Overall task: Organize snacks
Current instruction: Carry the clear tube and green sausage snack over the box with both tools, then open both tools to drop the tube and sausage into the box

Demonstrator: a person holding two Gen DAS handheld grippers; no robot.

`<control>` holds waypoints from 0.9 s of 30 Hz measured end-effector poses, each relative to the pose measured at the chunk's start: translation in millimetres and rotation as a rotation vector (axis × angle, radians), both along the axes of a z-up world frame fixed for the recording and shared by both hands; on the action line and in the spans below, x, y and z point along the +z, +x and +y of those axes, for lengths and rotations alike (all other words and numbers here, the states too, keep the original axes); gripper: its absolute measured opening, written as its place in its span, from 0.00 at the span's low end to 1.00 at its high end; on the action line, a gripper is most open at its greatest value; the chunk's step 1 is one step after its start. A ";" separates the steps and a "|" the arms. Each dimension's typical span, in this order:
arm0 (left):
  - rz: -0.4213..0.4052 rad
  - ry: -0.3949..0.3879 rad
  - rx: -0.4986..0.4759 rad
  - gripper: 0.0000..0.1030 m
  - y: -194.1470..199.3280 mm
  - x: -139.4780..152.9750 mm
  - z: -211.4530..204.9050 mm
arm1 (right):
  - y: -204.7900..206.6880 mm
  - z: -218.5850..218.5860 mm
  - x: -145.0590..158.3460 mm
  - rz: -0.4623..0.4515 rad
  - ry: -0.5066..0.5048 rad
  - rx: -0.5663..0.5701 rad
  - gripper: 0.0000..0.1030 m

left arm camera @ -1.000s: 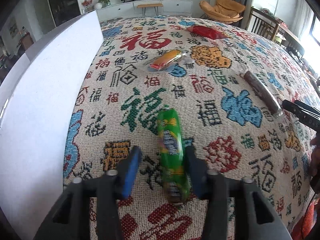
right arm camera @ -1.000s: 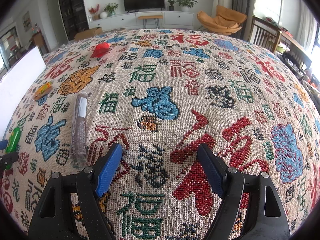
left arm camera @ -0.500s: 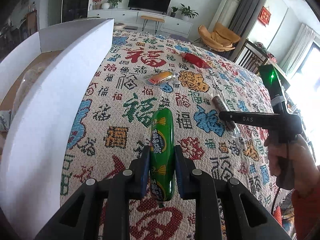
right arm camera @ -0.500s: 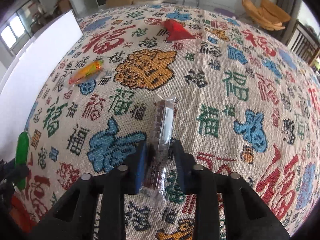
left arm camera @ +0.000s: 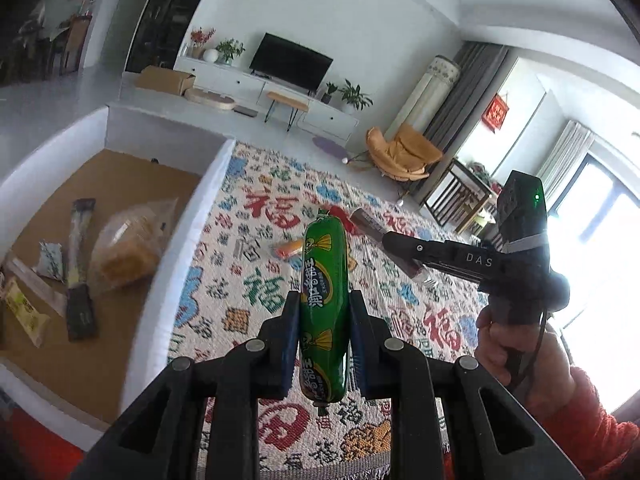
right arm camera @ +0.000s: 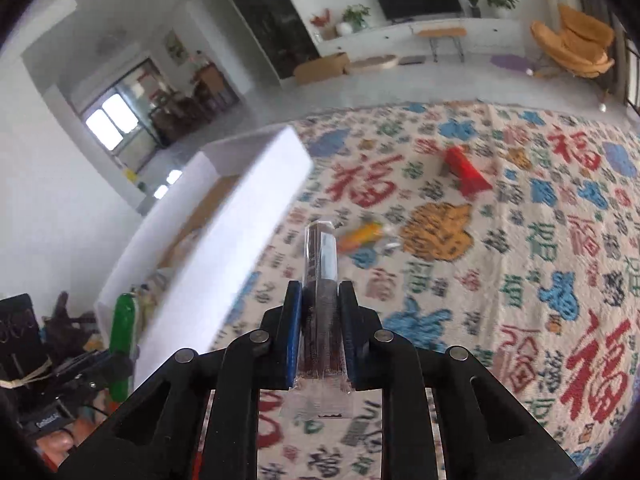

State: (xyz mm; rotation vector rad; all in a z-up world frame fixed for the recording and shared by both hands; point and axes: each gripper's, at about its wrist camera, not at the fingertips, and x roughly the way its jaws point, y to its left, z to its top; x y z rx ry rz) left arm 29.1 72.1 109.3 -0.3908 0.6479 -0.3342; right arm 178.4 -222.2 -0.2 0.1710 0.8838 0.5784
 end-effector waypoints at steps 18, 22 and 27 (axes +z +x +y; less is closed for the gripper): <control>0.162 0.202 0.584 0.88 6.4 -54.2 190.4 | -12.9 201.3 15.6 -0.087 0.107 0.297 0.69; 0.136 0.205 0.534 0.88 7.6 -50.2 161.7 | -3.9 150.4 -10.1 -0.143 -0.039 0.190 0.69; 0.056 0.157 0.360 0.89 13.9 -23.0 99.9 | 13.4 38.1 -69.5 -0.164 -0.294 -0.042 0.69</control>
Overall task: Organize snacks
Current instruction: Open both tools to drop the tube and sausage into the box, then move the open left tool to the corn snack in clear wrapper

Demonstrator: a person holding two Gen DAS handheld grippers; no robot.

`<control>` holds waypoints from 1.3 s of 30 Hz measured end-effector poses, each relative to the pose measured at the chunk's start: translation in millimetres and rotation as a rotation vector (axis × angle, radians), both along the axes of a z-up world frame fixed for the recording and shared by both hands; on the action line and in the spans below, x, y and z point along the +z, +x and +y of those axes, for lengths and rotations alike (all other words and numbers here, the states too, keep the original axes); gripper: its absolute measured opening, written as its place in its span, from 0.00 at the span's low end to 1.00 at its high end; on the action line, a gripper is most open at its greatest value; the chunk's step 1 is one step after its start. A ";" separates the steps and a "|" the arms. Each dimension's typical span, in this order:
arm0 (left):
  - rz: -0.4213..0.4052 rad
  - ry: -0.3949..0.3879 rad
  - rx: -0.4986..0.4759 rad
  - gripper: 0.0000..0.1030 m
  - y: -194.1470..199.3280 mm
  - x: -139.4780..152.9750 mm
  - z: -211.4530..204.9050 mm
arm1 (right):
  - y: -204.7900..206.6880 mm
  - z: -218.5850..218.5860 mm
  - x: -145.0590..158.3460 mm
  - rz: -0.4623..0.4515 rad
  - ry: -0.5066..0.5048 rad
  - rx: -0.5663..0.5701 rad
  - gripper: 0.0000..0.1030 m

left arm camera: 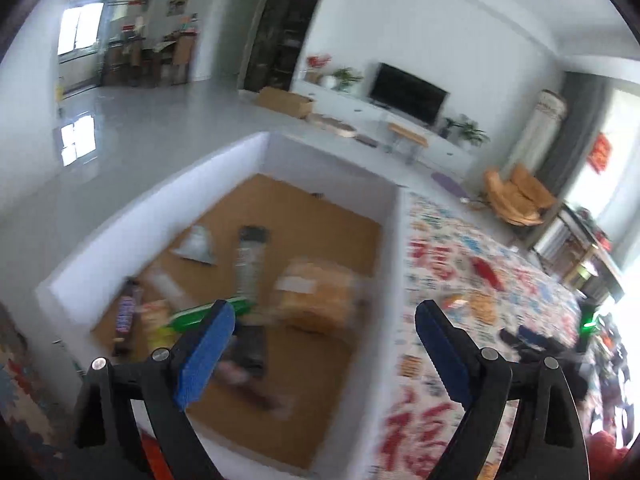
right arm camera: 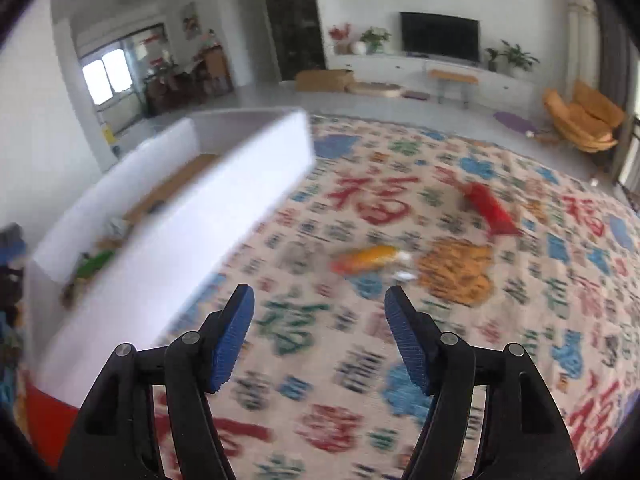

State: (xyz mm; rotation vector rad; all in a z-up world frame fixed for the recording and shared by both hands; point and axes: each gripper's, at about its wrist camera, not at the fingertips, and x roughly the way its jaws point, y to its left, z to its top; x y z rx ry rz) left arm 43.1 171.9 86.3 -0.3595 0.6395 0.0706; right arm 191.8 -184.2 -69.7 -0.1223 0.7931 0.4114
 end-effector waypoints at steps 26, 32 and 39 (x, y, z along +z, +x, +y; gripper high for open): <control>0.264 0.316 -0.371 1.00 129.8 -150.2 -250.1 | 6.2 -227.3 -62.3 0.070 -0.112 -0.457 0.79; 0.242 0.312 -0.371 1.00 128.6 -151.4 -248.9 | 6.6 -229.0 -62.0 0.070 -0.111 -0.457 0.79; 0.242 0.312 -0.371 1.00 128.8 -151.7 -249.2 | 6.5 -229.2 -62.1 0.070 -0.111 -0.457 0.79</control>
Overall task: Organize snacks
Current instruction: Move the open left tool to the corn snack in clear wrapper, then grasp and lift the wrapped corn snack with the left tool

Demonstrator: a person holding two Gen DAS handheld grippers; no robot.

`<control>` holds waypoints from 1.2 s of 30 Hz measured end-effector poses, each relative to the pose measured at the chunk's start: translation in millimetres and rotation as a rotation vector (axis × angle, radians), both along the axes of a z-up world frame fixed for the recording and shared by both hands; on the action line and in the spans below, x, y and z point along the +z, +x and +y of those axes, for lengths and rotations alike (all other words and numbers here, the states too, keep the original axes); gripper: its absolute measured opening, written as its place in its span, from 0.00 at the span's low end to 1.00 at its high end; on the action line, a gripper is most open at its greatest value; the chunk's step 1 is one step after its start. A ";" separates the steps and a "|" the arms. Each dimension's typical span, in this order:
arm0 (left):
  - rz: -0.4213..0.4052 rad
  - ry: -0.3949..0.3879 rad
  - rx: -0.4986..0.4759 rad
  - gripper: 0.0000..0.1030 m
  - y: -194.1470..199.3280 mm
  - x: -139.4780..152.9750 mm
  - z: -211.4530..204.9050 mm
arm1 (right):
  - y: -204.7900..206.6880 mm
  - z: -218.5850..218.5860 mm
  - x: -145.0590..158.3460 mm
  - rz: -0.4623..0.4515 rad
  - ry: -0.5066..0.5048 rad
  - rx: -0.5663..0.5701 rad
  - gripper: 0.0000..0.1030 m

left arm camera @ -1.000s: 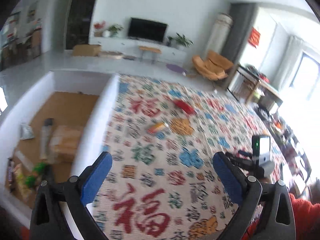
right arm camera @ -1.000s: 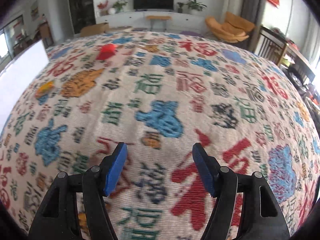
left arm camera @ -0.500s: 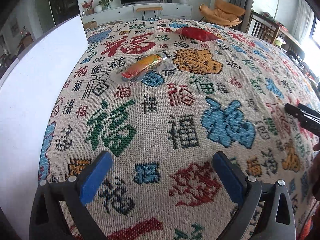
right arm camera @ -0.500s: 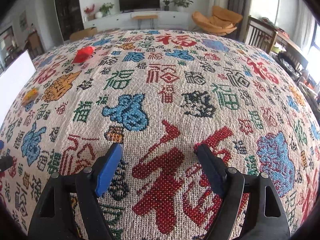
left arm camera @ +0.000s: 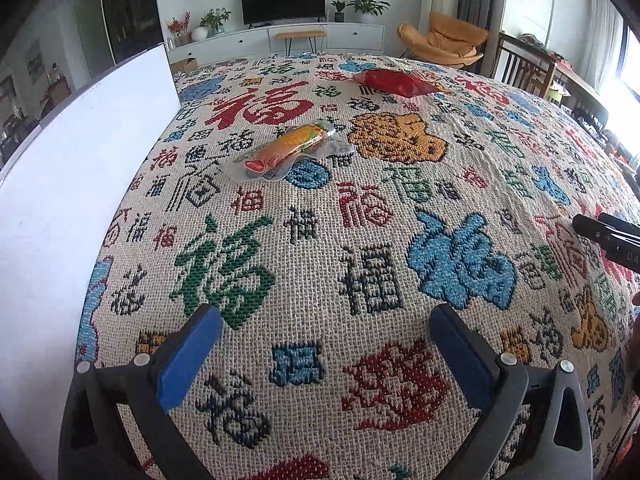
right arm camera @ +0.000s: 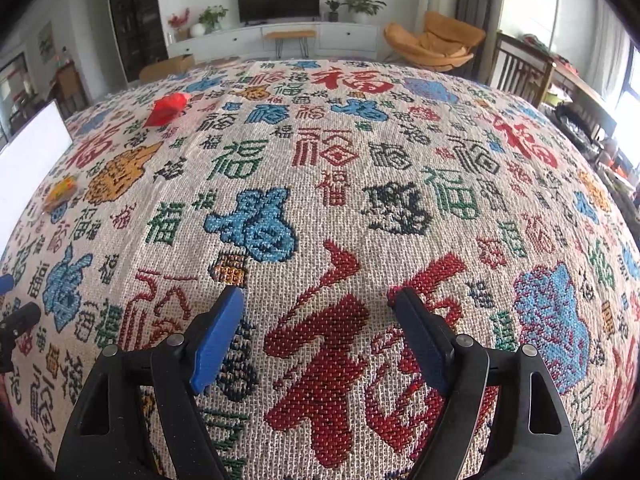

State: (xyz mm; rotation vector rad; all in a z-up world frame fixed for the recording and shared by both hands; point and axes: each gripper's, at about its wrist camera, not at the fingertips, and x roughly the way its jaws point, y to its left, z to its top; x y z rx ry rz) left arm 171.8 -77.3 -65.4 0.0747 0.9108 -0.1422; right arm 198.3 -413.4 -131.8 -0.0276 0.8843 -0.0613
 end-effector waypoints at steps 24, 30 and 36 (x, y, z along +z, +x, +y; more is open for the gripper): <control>0.119 0.020 -0.117 0.99 81.1 53.4 29.2 | 0.0 -0.2 -0.6 -0.001 0.004 0.000 0.79; 0.226 0.083 -0.193 0.92 141.1 31.0 17.3 | 0.1 -0.4 -0.6 -0.001 0.005 0.000 0.79; 0.226 0.090 -0.198 0.93 165.5 10.8 12.4 | 0.2 -0.6 -0.6 -0.001 0.006 0.000 0.80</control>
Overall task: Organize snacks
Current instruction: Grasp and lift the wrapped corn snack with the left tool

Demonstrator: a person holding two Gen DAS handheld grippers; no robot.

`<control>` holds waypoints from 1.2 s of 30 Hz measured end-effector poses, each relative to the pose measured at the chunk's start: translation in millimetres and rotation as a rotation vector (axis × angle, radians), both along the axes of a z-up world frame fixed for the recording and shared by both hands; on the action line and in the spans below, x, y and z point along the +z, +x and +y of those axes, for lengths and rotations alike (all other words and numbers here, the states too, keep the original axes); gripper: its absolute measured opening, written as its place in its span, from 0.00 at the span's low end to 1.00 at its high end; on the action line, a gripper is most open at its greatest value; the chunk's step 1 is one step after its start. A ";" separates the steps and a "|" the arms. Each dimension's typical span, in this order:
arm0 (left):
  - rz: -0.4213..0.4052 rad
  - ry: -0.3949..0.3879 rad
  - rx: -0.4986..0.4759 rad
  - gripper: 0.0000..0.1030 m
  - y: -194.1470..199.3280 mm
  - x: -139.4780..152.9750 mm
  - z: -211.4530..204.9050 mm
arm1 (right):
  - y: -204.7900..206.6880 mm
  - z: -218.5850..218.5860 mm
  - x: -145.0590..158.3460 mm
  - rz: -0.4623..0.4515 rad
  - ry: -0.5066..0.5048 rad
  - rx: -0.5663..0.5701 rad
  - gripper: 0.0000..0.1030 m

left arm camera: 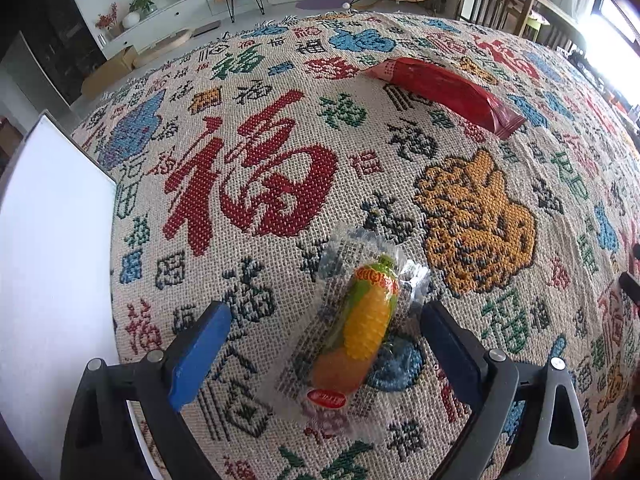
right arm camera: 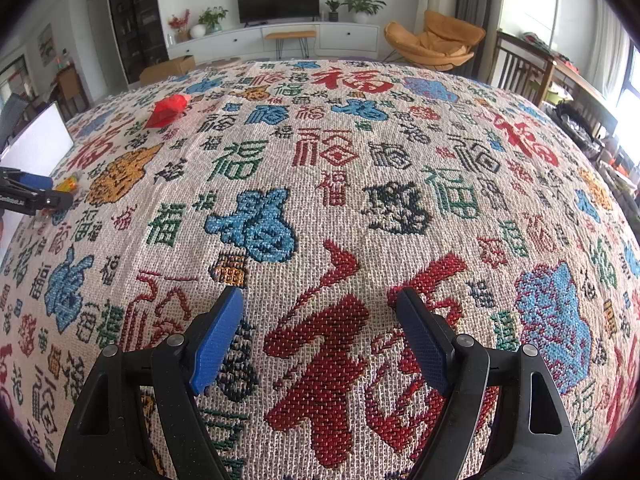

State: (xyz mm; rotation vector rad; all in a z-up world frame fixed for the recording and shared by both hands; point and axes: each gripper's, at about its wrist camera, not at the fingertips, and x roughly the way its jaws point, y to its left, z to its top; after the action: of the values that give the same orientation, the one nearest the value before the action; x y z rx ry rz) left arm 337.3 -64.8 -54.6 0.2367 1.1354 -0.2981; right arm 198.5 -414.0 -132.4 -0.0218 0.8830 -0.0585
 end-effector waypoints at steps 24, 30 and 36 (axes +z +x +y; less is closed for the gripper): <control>-0.167 -0.057 0.152 0.96 -128.6 -11.4 4.9 | 0.1 2.8 -0.4 -0.002 0.007 0.000 0.80; -0.235 -0.082 0.182 1.00 -129.1 -15.1 13.5 | 0.3 3.3 -0.6 -0.001 0.004 0.000 0.80; -0.234 -0.086 0.182 1.00 -129.2 -15.4 14.0 | 0.6 4.2 -1.5 0.000 0.000 -0.001 0.80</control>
State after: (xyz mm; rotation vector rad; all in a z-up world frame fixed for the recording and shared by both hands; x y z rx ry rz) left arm 208.1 -50.9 -69.9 0.0883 0.9036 -0.1528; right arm 199.1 -409.8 -133.9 -0.0214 0.8832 -0.0595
